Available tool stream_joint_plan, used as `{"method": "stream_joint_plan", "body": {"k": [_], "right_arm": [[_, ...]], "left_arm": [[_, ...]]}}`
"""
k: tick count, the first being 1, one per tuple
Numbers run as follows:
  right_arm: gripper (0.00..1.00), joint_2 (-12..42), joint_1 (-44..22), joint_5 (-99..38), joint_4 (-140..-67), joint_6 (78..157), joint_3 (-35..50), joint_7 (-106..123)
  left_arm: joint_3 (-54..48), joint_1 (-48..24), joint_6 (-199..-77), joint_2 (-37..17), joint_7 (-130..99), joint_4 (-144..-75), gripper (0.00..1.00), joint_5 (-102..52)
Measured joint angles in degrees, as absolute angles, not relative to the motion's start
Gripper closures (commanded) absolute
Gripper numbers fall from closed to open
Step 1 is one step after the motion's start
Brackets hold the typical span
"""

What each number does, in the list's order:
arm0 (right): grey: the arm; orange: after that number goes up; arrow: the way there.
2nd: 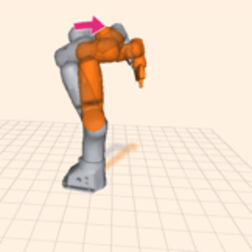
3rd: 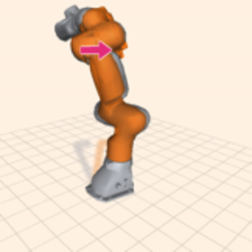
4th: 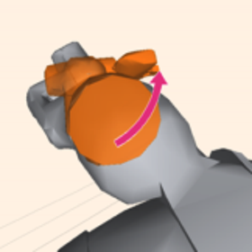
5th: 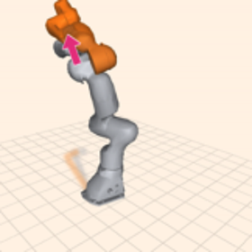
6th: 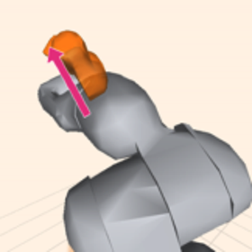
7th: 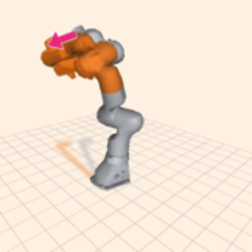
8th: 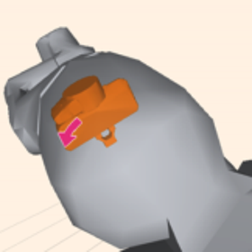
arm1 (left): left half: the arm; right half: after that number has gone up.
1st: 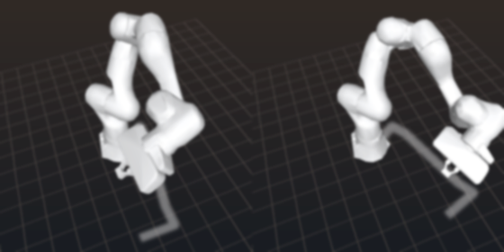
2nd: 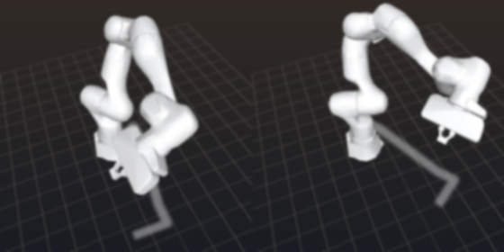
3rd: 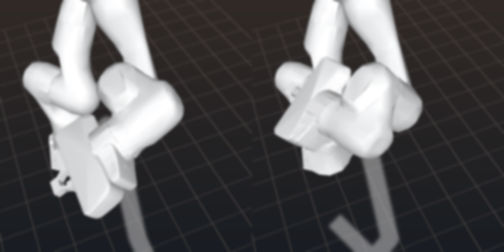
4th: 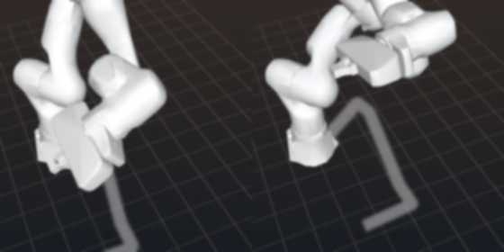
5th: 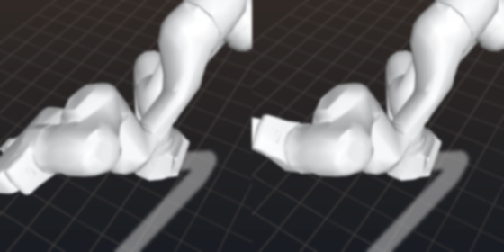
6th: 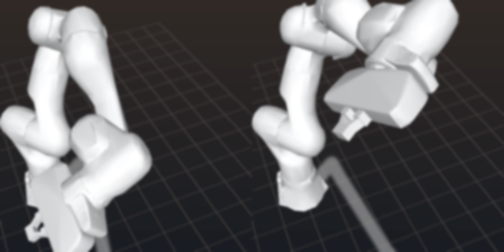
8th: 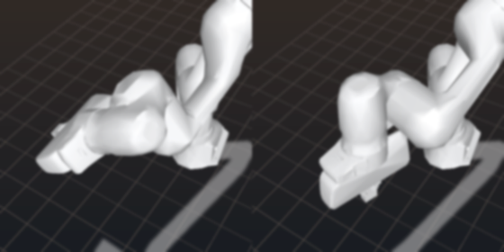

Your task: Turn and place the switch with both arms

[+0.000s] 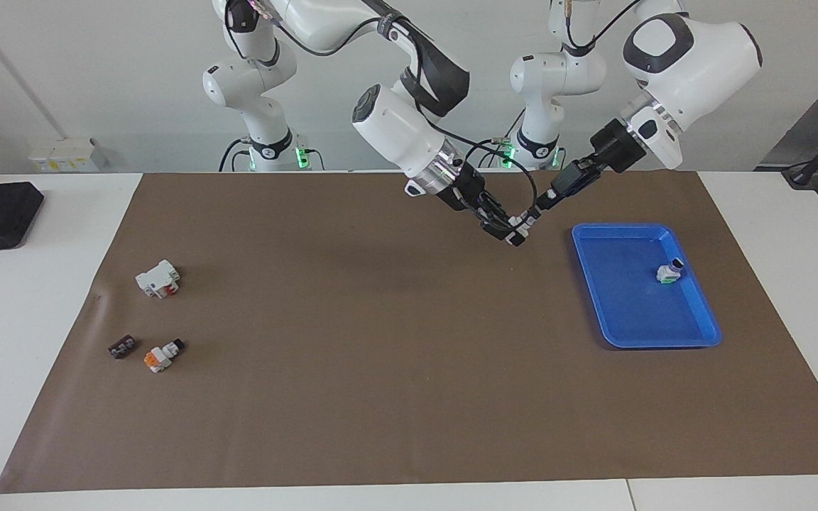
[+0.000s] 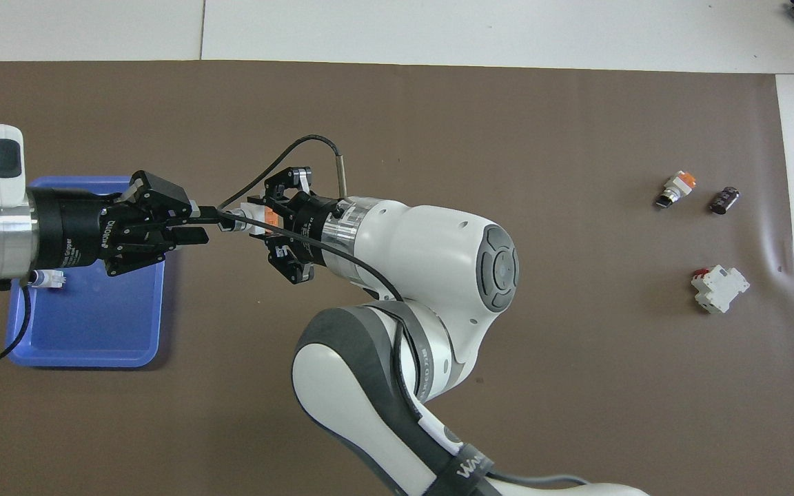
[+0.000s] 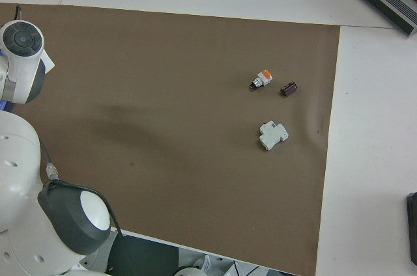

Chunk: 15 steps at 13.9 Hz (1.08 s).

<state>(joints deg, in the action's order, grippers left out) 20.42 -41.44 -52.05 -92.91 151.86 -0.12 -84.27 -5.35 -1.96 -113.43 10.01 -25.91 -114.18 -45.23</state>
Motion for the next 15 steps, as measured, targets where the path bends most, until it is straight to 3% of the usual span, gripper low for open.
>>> {"method": "stream_joint_plan", "body": {"k": [9, 15], "right_arm": [[1.00, 20.4, -41.5, -52.0, -92.9, 151.9, -0.2, -84.3], [1.00, 20.5, -41.5, -52.0, -92.9, 151.9, -0.2, -84.3]], "left_arm": [[-5.4, -5.1, -120.1, 10.6, -26.7, -117.3, 0.69, -45.7], [-5.3, -5.1, -120.2, 11.0, -26.8, -117.5, 0.91, -45.9]]}}
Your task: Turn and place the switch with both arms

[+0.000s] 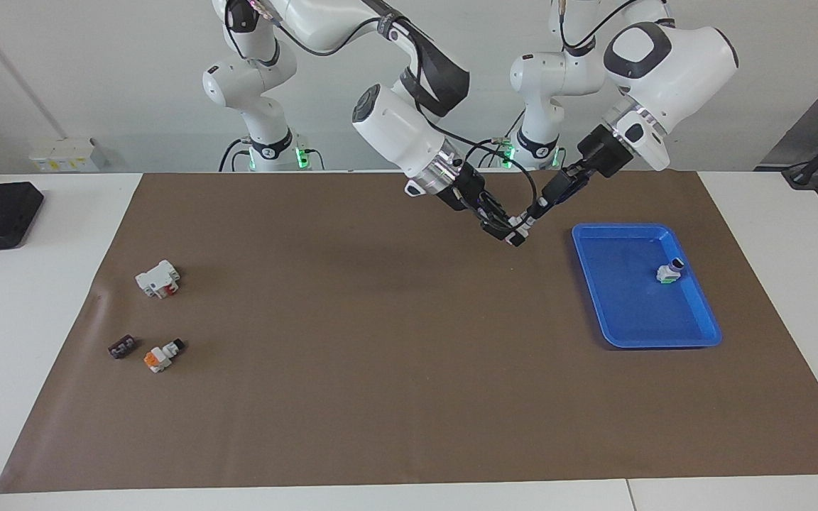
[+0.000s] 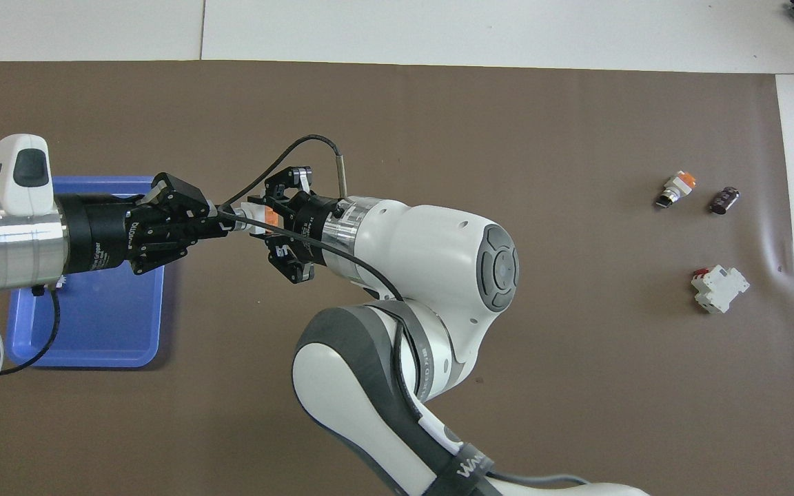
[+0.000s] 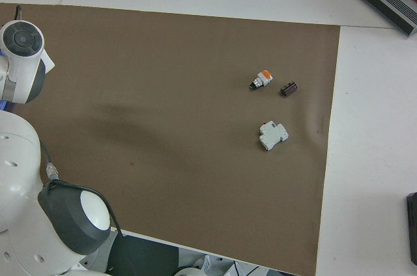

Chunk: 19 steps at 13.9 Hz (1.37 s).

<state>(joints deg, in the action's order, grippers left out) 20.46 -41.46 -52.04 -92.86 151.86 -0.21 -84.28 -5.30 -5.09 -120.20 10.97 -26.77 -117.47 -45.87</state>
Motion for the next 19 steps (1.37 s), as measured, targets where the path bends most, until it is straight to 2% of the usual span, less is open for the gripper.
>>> {"method": "stream_joint_plan", "body": {"k": [2, 11, 19], "right_arm": [[1.00, 20.5, -41.5, -52.0, -92.9, 151.9, -0.2, -84.3], [1.00, 20.5, -41.5, -52.0, -92.9, 151.8, -0.2, -84.3], [1.00, 20.6, -41.4, -52.0, -92.8, 151.9, -0.3, -84.4]], "left_arm": [[-5.3, -5.1, -120.3, 11.1, -26.8, -117.6, 1.00, -46.0], [-5.2, -5.1, -120.4, 11.2, -27.7, -117.7, 1.00, -46.1], [-5.3, -5.2, -121.0, 11.2, -47.3, -117.8, 1.00, -46.1]]}}
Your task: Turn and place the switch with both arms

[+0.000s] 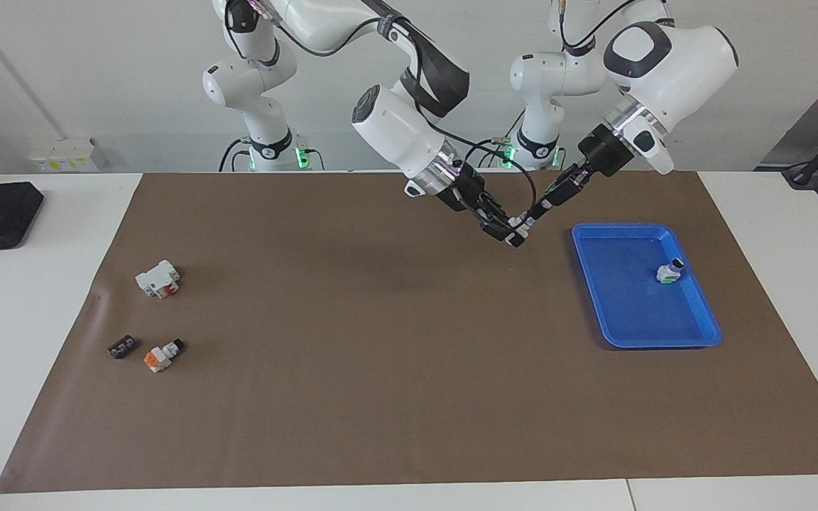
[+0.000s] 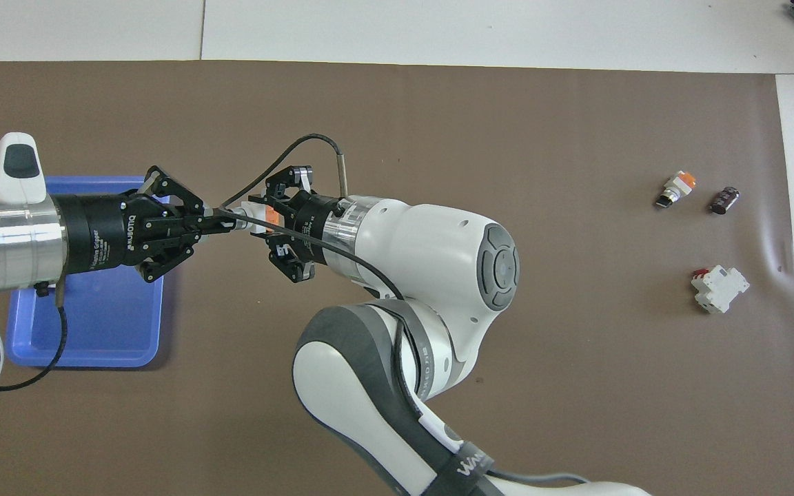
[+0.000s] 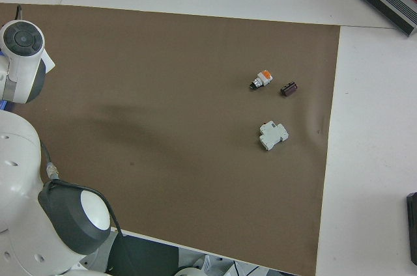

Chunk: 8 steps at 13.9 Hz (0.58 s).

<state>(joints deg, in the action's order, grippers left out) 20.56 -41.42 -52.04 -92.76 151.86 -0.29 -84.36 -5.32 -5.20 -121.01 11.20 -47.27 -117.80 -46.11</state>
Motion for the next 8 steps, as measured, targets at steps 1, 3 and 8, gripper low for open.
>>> {"method": "stream_joint_plan", "body": {"k": [1, 3, 8], "right_arm": [[1.00, 20.6, -41.4, -52.0, -92.7, 151.9, -0.3, -84.4], [1.00, 20.9, -41.4, -52.0, -92.3, 151.9, -0.4, -84.4], [1.00, 21.3, -41.4, -52.0, -91.7, 152.0, -0.5, -84.7]], "left_arm": [[-5.3, -5.3, -121.4, 11.2, -50.6, -117.9, 1.00, -46.1], [-5.3, -5.6, -122.6, 11.3, -58.1, -118.1, 1.00, -46.1], [-5.4, -5.7, -123.7, 11.4, -72.2, -118.3, 1.00, -46.1]]}}
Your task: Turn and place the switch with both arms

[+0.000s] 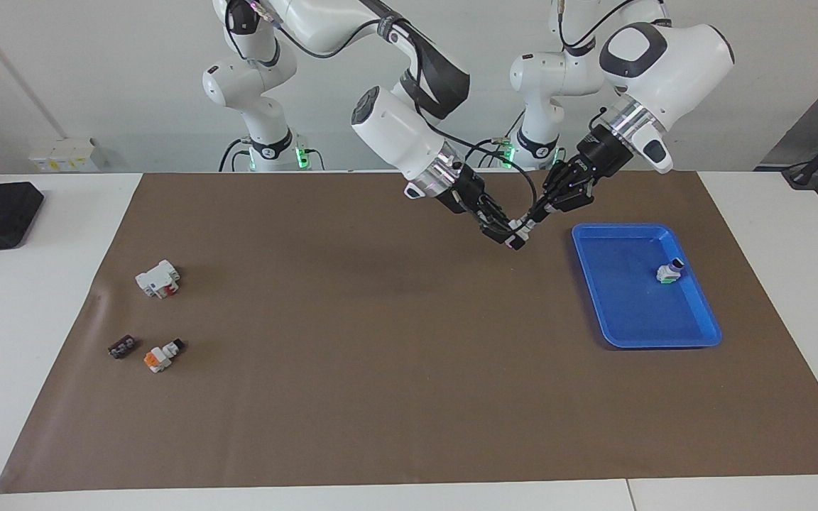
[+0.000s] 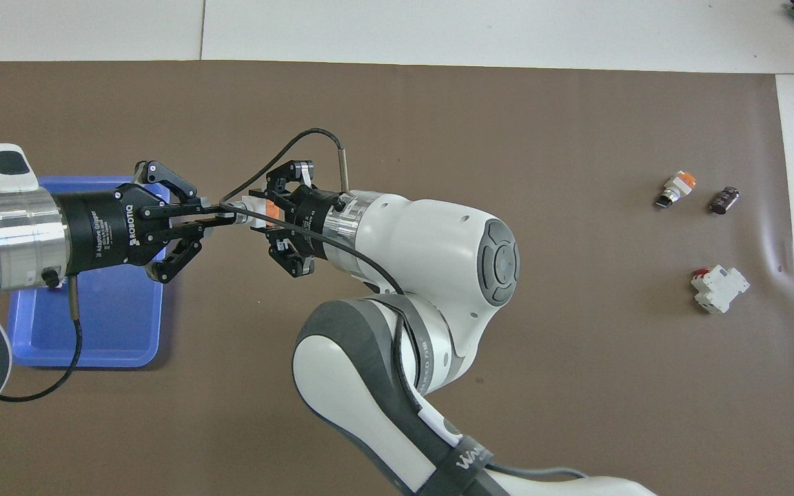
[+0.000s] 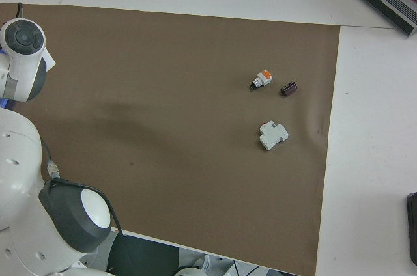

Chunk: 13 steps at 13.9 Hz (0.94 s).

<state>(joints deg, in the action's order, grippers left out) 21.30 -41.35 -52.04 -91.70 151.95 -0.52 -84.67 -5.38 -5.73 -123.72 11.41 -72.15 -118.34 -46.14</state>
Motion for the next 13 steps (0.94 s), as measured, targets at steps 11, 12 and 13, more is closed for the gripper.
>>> {"method": "stream_joint_plan", "body": {"k": [11, 12, 13], "right_arm": [[1.00, 22.6, -41.5, -52.1, -90.8, 152.0, -0.3, -85.0], [1.00, 22.7, -41.6, -52.1, -90.7, 152.0, -0.2, -85.0], [1.00, 22.9, -41.6, -52.1, -90.6, 152.0, -0.2, -85.0]], "left_arm": [[-5.5, -5.7, -126.1, 12.2, -102.8, -120.3, 1.00, -45.0], [-5.5, -5.7, -126.2, 12.4, -105.3, -120.6, 1.00, -45.0], [-5.5, -5.6, -126.3, 12.5, -107.6, -120.7, 1.00, -44.9]]}}
